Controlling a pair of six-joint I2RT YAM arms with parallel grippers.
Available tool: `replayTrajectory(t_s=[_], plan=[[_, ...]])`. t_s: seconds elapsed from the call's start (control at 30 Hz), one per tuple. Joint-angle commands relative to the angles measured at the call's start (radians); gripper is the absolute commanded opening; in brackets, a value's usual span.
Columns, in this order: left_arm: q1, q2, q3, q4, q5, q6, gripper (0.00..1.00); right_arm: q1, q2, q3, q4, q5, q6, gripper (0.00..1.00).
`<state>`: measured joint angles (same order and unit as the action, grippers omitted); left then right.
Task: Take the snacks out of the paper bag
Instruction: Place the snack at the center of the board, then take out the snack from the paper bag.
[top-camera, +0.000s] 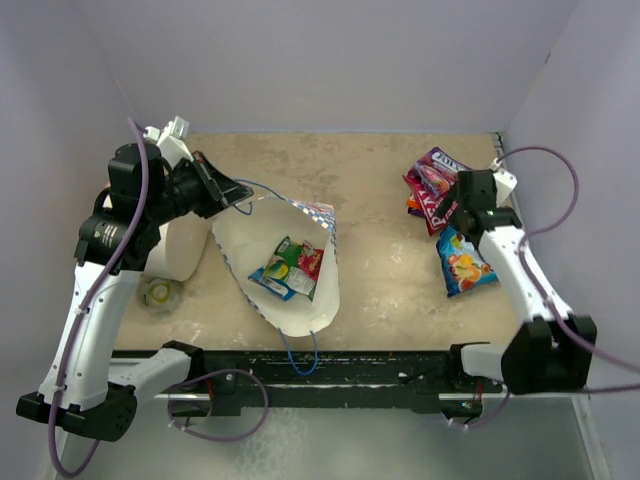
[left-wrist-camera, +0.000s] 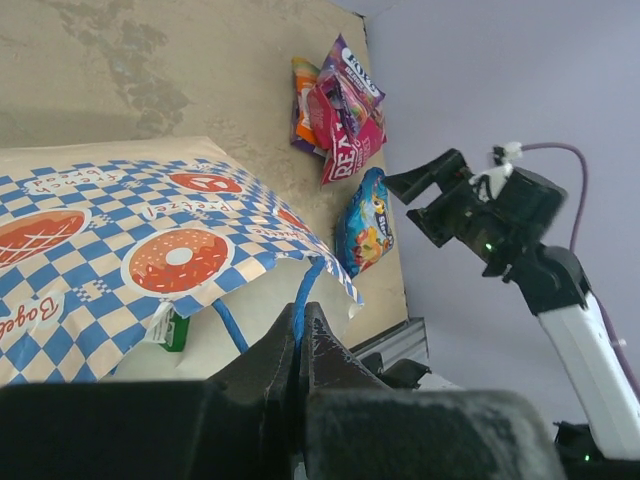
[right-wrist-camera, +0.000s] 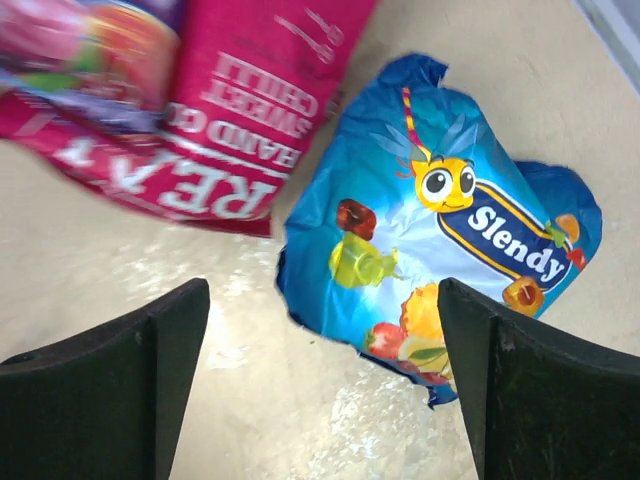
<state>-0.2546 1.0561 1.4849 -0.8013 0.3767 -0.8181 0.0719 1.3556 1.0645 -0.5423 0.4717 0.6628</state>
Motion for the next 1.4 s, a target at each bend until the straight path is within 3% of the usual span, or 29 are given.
replayTrajectory(t_s=[0.0,0.2,0.37,0.5,0.7,0.87,1.03,1.2,1.37], plan=[[0.007,-0.011,0.023,0.051,0.032,0.018,0.00,0.002,-0.240,-0.066,0.115,-0.120,-0.070,1.00],[0.008,-0.036,-0.007,0.081,0.098,0.000,0.00,0.002,-0.453,-0.202,0.067,-0.259,-0.044,0.99],[0.007,-0.053,-0.043,0.115,0.180,-0.036,0.00,0.005,-0.574,-0.311,0.143,-0.601,0.061,1.00],[0.008,-0.071,-0.060,0.113,0.220,-0.047,0.00,0.068,-0.575,-0.281,0.186,-0.696,0.071,1.00],[0.008,-0.087,-0.075,0.097,0.264,-0.046,0.00,0.450,-0.432,-0.010,0.122,-0.507,-0.001,1.00],[0.009,-0.091,-0.071,0.085,0.283,-0.047,0.00,0.667,-0.381,0.168,0.132,-0.384,0.001,1.00],[0.008,-0.095,-0.071,0.075,0.291,-0.041,0.00,0.983,-0.366,0.204,0.269,-0.198,-0.011,1.00],[0.008,-0.091,-0.070,0.074,0.289,-0.037,0.00,1.282,-0.208,0.295,0.206,0.034,-0.146,1.00],[0.008,-0.093,-0.066,0.070,0.283,-0.041,0.00,1.425,-0.018,0.358,0.186,0.230,-0.343,1.00]])
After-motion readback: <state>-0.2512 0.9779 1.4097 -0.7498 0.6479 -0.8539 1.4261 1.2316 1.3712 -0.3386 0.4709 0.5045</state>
